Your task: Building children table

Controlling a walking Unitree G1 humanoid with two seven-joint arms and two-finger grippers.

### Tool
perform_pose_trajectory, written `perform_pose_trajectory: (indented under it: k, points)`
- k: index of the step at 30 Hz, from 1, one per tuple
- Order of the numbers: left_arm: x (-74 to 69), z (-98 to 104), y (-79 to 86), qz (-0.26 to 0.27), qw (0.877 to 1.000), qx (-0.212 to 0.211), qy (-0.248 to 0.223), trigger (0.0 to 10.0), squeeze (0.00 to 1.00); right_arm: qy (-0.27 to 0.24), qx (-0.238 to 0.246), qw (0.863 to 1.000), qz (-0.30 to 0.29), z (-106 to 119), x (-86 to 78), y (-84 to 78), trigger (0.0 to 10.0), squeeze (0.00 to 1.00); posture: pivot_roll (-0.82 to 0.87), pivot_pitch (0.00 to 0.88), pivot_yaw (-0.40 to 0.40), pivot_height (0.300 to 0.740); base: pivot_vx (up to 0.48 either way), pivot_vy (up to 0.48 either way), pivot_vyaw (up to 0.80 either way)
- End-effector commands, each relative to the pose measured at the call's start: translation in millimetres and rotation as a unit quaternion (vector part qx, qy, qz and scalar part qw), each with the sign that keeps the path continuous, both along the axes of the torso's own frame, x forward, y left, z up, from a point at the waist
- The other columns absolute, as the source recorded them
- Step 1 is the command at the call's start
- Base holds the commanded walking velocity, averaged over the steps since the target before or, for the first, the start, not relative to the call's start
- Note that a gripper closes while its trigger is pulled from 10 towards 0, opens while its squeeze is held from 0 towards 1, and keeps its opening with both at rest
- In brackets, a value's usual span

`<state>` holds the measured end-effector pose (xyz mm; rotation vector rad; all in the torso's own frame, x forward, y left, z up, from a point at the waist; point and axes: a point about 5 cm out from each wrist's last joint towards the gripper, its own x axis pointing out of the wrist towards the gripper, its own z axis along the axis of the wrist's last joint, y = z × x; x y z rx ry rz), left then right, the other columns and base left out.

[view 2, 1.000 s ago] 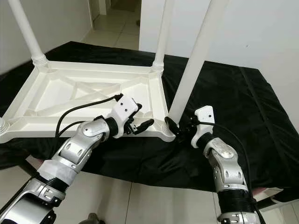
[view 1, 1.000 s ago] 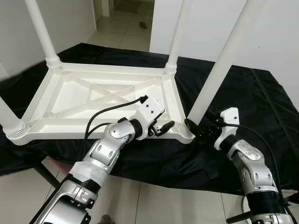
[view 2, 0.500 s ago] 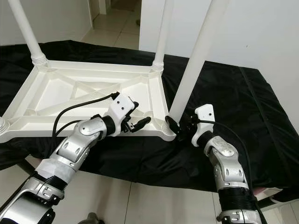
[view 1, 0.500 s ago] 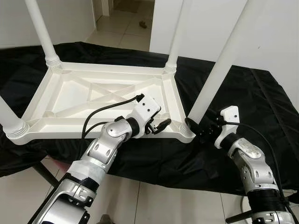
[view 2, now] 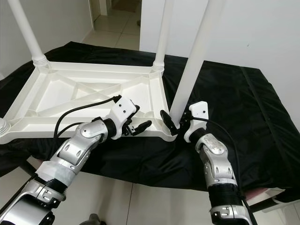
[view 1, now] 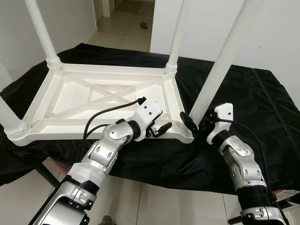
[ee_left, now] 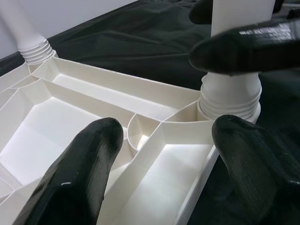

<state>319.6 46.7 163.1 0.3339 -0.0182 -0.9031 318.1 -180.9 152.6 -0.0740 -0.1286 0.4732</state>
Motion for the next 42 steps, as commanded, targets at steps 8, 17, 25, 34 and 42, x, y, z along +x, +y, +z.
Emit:
perform_pose_trajectory:
  k: [8, 17, 25, 34, 42]
  points:
    - [-3.5, -1, -7.4, -0.017, 1.0, 0.002, 0.008, 10.0, 0.0, -0.008, 0.007, 1.0, 0.017, 3, 10.7, 1.7, 10.0, 0.0, 0.03, 0.0, -0.027, 0.74, 0.0, 0.0, 0.0]
    - [-14.0, -4, -7.7, -0.029, 0.999, 0.01, 0.012, 10.0, 0.0, 0.016, 0.021, 0.998, 0.064, -12, 13.2, 14.5, 7.1, 0.0, 0.07, 0.0, -0.02, 0.74, 0.0, 0.0, 0.0]
    - [-22.5, -15, -1.1, -0.038, 0.999, 0.02, 0.025, 10.0, 0.0, 0.051, 0.026, 0.993, 0.105, -29, 9.1, 23.8, 0.0, 0.0, 0.08, 0.007, -0.042, 0.74, 0.0, 0.0, 0.0]
    - [-24.8, -15, -0.8, -0.034, 0.999, 0.02, 0.027, 10.0, 0.0, 0.062, 0.03, 0.993, 0.092, -37, 4.2, 14.5, 0.0, 0.0, 0.08, 0.03, -0.06, 0.74, 0.0, 0.0, 0.0]
    - [-26.2, -14, 0.8, -0.009, 0.999, 0.002, 0.034, 10.0, 0.0, 0.064, 0.054, 0.994, -0.065, -41, 0.6, 7.1, 0.0, 0.0, 0.09, 0.024, -0.066, 0.74, 0.0, 0.0, 0.0]
